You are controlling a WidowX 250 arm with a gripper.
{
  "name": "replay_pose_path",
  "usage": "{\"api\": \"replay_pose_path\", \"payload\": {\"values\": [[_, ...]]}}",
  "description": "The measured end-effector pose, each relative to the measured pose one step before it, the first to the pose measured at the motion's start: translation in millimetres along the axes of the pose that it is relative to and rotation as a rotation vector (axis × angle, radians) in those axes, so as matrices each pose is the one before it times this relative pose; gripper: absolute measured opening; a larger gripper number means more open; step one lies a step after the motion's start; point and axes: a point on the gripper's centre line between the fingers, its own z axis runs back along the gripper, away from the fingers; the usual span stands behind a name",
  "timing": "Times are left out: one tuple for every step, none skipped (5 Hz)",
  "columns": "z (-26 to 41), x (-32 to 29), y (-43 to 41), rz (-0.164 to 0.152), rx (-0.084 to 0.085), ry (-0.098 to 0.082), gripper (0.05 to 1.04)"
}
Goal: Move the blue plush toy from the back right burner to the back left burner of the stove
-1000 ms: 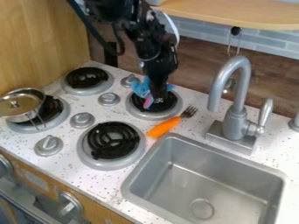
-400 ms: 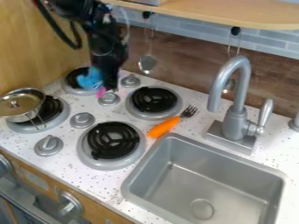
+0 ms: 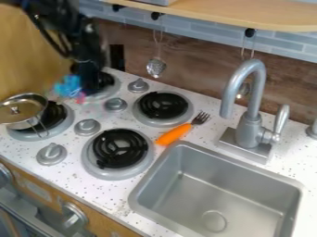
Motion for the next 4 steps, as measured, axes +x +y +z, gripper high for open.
{"api": "replay_pose_path", "payload": {"values": [[-39.62,2.22,24.86,0.0154,-0.0348,-0.0089,0.485],[-24.68,2.88,5.31,-0.0073,-0.0190,0.0372,0.485],[-4.47,4.48,-0.71,-0.0150,-0.0198,-0.0123,0.532],[-2.79,3.47,-5.19,-0.0093,-0.0137,-0.0333,0.836]]}}
